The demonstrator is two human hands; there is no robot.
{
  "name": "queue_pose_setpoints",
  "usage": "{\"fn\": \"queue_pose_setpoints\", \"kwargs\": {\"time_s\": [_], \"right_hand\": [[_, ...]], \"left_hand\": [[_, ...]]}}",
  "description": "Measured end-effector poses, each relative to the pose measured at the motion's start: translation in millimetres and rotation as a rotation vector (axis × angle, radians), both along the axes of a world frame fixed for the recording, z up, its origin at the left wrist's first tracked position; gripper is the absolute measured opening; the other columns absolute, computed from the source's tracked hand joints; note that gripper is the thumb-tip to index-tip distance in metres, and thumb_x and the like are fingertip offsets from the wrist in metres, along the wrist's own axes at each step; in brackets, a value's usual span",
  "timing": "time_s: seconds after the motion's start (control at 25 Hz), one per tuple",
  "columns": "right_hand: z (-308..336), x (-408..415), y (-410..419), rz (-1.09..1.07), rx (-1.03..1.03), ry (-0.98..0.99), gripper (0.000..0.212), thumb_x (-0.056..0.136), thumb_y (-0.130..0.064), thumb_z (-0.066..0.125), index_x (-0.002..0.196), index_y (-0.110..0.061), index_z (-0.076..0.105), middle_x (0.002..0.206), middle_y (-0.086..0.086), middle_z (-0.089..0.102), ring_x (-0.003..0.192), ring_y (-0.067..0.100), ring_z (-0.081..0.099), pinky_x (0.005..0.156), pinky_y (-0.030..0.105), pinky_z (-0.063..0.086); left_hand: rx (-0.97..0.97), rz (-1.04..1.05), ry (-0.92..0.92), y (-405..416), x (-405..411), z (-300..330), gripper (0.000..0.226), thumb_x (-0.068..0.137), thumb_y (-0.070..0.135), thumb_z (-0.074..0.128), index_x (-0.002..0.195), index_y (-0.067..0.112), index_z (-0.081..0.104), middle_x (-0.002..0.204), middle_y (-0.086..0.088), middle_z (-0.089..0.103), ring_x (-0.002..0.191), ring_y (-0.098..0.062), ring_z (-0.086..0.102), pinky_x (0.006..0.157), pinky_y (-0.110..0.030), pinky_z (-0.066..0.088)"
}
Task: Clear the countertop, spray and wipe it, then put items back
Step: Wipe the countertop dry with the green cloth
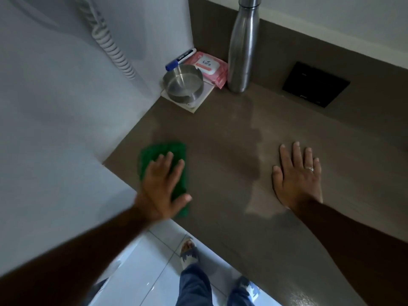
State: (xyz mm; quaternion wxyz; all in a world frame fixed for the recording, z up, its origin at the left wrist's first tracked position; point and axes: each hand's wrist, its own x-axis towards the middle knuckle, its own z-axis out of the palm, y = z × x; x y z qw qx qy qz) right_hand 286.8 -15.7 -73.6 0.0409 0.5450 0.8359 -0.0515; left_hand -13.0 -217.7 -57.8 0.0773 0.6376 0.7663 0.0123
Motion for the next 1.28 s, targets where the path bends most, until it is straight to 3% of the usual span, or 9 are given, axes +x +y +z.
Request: {"fn": "queue_pose_setpoints", "kwargs": {"time_s": [0.12,0.2,0.36,0.56,0.76,0.84,0.96,1.08,1.28], "right_hand": [[2,-1,0,0.002,-0.019,-0.005,0.065,0.098,-0.05,0.014,0.157,-0.022,0.011,0.164,0.015,0.011,0.149,0.04,0.011,0.12,0.054,0.012],[3,-1,0,0.011,-0.025,-0.002,0.064,0.098,-0.05,0.012,0.157,-0.023,0.009,0.165,0.014,0.01,0.15,0.039,0.009,0.12,0.053,0.011],[3,2,1,0.036,-0.009,0.011,0.065,0.098,-0.05,0.012,0.156,-0.022,0.011,0.164,0.015,0.013,0.15,0.039,0.012,0.12,0.053,0.013],[-1,2,3,0.021,0.01,0.01,0.064,0.099,-0.051,0.014,0.156,-0.022,0.013,0.163,0.016,0.016,0.149,0.039,0.014,0.119,0.054,0.015],[-3,0,0,-0.002,0.015,0.005,0.063,0.099,-0.05,0.014,0.156,-0.023,0.015,0.163,0.014,0.017,0.149,0.038,0.015,0.119,0.053,0.014],[-2,-1,1,-0.001,0.011,0.001,0.063,0.099,-0.05,0.015,0.156,-0.023,0.016,0.163,0.014,0.018,0.149,0.038,0.016,0.119,0.053,0.015],[-1,0,-1,-0.019,0.009,0.003,0.063,0.099,-0.05,0.016,0.156,-0.024,0.017,0.163,0.013,0.018,0.149,0.037,0.017,0.12,0.052,0.016],[-1,-1,-1,-0.018,0.022,-0.009,0.063,0.099,-0.05,0.016,0.156,-0.023,0.018,0.163,0.013,0.02,0.149,0.036,0.019,0.119,0.052,0.017],[2,-3,-2,-0.038,0.01,0.003,0.063,0.098,-0.048,0.02,0.156,-0.023,0.017,0.164,0.012,0.018,0.15,0.035,0.015,0.121,0.051,0.015]], "left_hand": [[-0.017,-0.105,-0.065,26,98,-9,0.088,0.084,0.076,0.03,0.154,0.024,0.017,0.161,-0.015,0.012,0.147,-0.035,0.013,0.117,-0.05,0.006],[-0.025,-0.165,-0.059,61,114,-10,0.083,0.086,0.074,0.031,0.153,0.028,0.015,0.162,-0.012,0.01,0.148,-0.032,0.01,0.119,-0.048,0.008],[-0.016,-0.199,-0.029,81,51,-8,0.075,0.089,0.068,0.032,0.153,0.032,0.014,0.163,-0.006,0.008,0.149,-0.028,0.007,0.119,-0.051,0.013],[-0.027,0.234,0.054,56,-86,-3,0.073,0.092,0.062,0.028,0.154,0.027,0.012,0.162,-0.013,0.01,0.147,-0.035,0.011,0.118,-0.055,0.014],[-0.121,0.203,0.059,112,-102,5,0.074,0.095,0.05,0.04,0.155,0.024,0.007,0.162,-0.016,0.005,0.148,-0.037,0.009,0.12,-0.051,0.012],[-0.102,0.113,0.081,107,-69,5,0.077,0.093,0.054,0.037,0.155,0.024,0.004,0.162,-0.016,0.003,0.148,-0.037,0.007,0.12,-0.05,0.01],[-0.09,-0.31,-0.049,40,0,-5,0.077,0.09,0.06,0.035,0.155,0.032,0.004,0.164,-0.006,-0.004,0.15,-0.03,0.0,0.12,-0.049,0.003],[-0.081,-0.627,-0.079,20,-10,-10,0.073,0.091,0.062,0.035,0.155,0.034,0.012,0.164,-0.001,0.001,0.15,-0.025,0.004,0.119,-0.045,0.003],[-0.051,-0.489,-0.021,153,-7,-5,0.07,0.092,0.058,0.029,0.154,0.031,0.01,0.164,-0.007,0.002,0.15,-0.029,0.002,0.121,-0.047,0.005]]}}
